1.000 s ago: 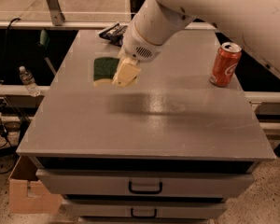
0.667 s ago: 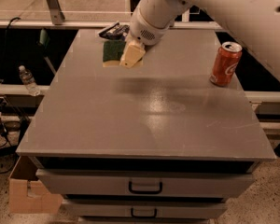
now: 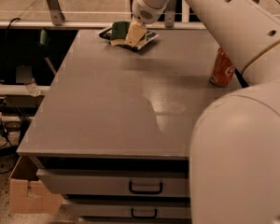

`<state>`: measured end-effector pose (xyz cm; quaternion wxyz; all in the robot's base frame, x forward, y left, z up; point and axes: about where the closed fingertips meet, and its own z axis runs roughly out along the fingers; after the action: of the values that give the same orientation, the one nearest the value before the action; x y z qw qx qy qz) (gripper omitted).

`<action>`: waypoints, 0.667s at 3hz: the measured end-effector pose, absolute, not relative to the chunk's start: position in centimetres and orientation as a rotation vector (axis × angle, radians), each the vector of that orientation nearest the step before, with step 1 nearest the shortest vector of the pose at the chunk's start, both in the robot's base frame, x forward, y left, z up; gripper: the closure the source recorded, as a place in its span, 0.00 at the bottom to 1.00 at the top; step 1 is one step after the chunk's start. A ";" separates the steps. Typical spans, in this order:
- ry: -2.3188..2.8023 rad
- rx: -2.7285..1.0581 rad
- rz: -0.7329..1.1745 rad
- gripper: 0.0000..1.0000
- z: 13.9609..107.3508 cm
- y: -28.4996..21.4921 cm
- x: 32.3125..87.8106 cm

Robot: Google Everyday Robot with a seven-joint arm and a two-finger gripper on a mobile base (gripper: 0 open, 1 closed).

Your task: Move sponge near blue chip bag

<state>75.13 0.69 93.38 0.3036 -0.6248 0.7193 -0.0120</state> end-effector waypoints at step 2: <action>2.043 -1.561 -0.110 1.00 90.1 -1.8 79.1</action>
Offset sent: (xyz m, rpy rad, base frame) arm 0.0506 -0.0458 -0.0532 -0.0762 0.0528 -0.2063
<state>79.08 -1.84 90.14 0.2804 -0.5822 0.7621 -0.0410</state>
